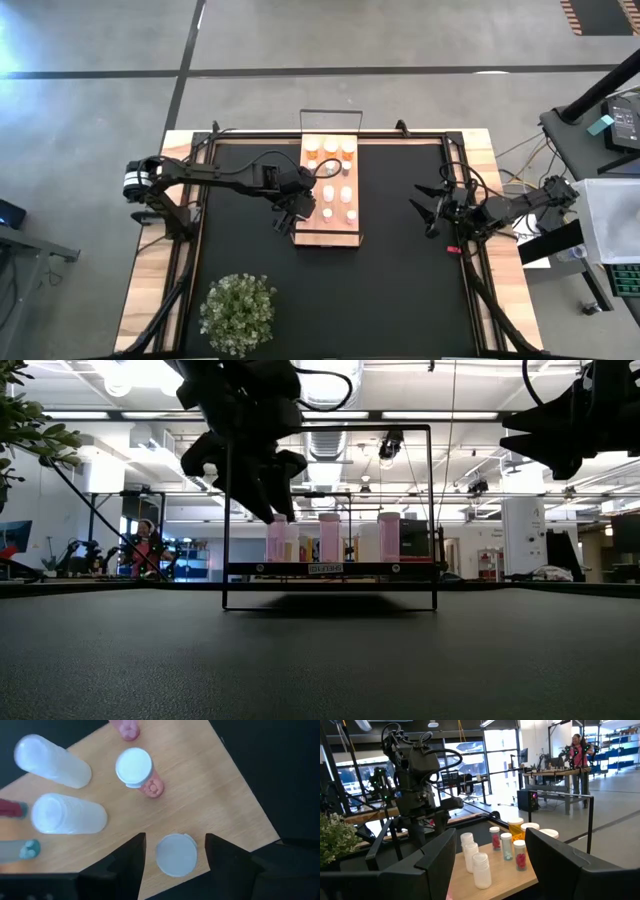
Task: Pick and place medicine bottles onto shelf by color
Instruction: Return to Home Position
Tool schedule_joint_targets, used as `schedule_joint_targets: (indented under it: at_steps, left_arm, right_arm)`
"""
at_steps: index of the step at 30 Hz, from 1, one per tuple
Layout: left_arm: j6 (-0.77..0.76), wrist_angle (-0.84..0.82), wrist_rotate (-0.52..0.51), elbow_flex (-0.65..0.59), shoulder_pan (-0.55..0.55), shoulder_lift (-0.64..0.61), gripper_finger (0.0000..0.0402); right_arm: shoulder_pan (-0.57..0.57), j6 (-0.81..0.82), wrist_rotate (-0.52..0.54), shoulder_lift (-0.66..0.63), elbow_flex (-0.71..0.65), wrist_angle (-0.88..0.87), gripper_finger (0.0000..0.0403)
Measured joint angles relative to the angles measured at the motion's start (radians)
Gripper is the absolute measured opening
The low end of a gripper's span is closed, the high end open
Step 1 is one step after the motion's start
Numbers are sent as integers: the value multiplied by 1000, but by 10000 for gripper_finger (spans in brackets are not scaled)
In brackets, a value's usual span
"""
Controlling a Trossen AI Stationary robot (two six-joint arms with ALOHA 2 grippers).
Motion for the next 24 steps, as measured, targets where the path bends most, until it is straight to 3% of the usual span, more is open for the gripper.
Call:
schedule_joint_targets:
  at_steps: [13,24]
  left_arm:
    - [8,-110,-9,-2,12,-121,188]
    - [-63,-249,-48,-3,28,-414,187]
  right_arm:
    - [0,0,0,0,0,-1,228]
    - [0,0,0,0,0,-3,228]
